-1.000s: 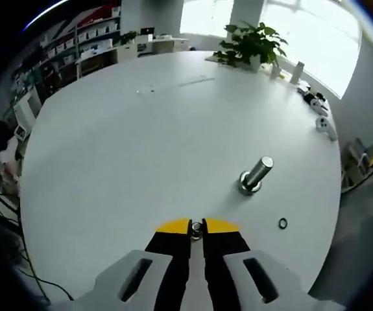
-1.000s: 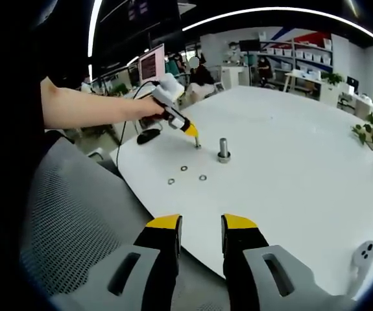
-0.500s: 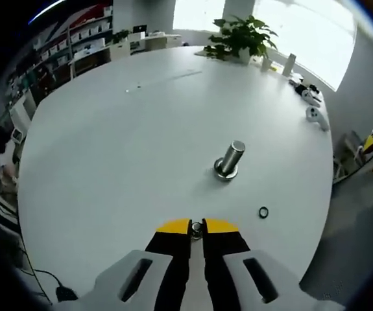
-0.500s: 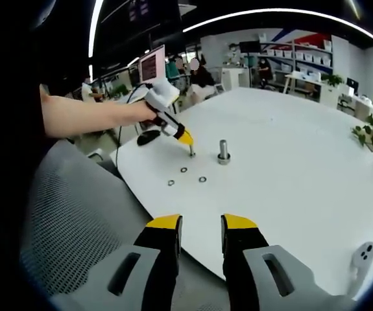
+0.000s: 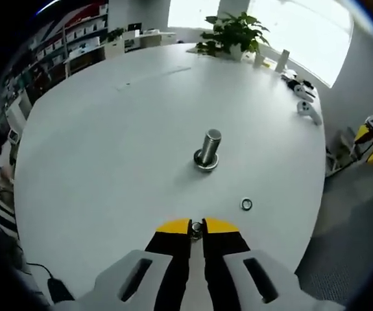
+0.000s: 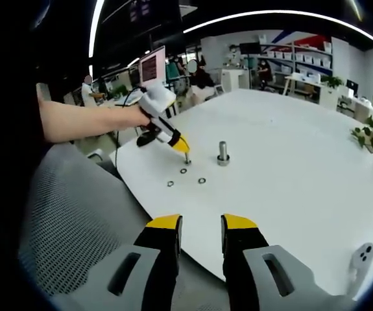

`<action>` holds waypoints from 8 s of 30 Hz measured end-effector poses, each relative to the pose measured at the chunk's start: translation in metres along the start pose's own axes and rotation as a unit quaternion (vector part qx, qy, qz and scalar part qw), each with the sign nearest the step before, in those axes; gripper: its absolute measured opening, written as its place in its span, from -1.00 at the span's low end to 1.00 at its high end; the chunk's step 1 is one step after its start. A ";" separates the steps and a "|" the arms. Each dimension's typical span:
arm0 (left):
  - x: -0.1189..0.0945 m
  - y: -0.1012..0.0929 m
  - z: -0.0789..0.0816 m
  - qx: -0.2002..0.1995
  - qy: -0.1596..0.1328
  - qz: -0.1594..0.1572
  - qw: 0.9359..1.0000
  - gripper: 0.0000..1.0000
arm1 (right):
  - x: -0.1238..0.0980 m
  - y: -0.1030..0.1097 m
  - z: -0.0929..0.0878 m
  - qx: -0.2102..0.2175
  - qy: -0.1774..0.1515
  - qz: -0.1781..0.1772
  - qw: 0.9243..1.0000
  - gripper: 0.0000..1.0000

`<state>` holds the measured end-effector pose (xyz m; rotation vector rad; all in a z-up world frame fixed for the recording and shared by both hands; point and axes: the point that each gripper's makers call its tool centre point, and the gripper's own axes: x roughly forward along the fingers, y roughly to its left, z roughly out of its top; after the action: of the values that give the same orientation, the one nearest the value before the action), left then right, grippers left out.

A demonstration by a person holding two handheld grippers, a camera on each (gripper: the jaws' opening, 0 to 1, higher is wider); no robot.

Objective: Place the washer onto the threaded stud by aligning its center hole with the stud, sliding it down to the base, and recovering from edge contact or off-axis alignment until the washer reaches the visible bottom stop.

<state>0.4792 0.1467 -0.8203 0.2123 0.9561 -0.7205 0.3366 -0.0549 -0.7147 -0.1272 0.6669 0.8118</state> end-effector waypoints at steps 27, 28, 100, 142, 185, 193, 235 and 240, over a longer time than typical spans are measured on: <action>-0.008 -0.019 -0.048 -0.042 0.039 -0.048 0.997 -0.75 | -0.001 0.004 0.003 -0.007 0.002 0.006 1.000 -0.48; -0.008 -0.021 -0.050 -0.044 0.042 -0.051 0.997 -0.75 | -0.001 0.004 0.003 -0.007 0.003 0.006 1.000 -0.48; 0.013 -0.063 -0.074 0.230 0.141 -0.028 0.962 -1.00 | -0.002 0.001 0.003 -0.003 -0.006 0.000 1.000 -0.48; -0.034 -0.037 -0.019 0.160 0.052 0.028 0.985 -1.00 | -0.001 0.004 0.004 -0.009 -0.002 0.008 1.000 -0.48; -0.027 -0.011 0.005 0.161 0.063 0.030 0.984 -1.00 | -0.001 0.004 0.004 -0.008 -0.006 0.011 1.000 -0.48; -0.024 -0.008 0.001 0.165 0.074 0.030 0.983 -1.00 | -0.001 0.004 0.004 -0.008 -0.006 0.011 1.000 -0.48; -0.021 -0.010 0.000 0.188 0.074 0.022 0.979 -0.96 | -0.001 0.004 0.003 -0.009 -0.004 0.014 1.000 -0.48; -0.022 -0.007 0.001 0.183 0.068 0.027 0.980 -0.82 | -0.001 0.004 0.003 -0.009 -0.005 0.014 1.000 -0.48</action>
<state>0.4670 0.1513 -0.8006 0.6154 0.9371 -0.8365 0.3345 -0.0515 -0.7110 -0.1312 0.6537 0.8451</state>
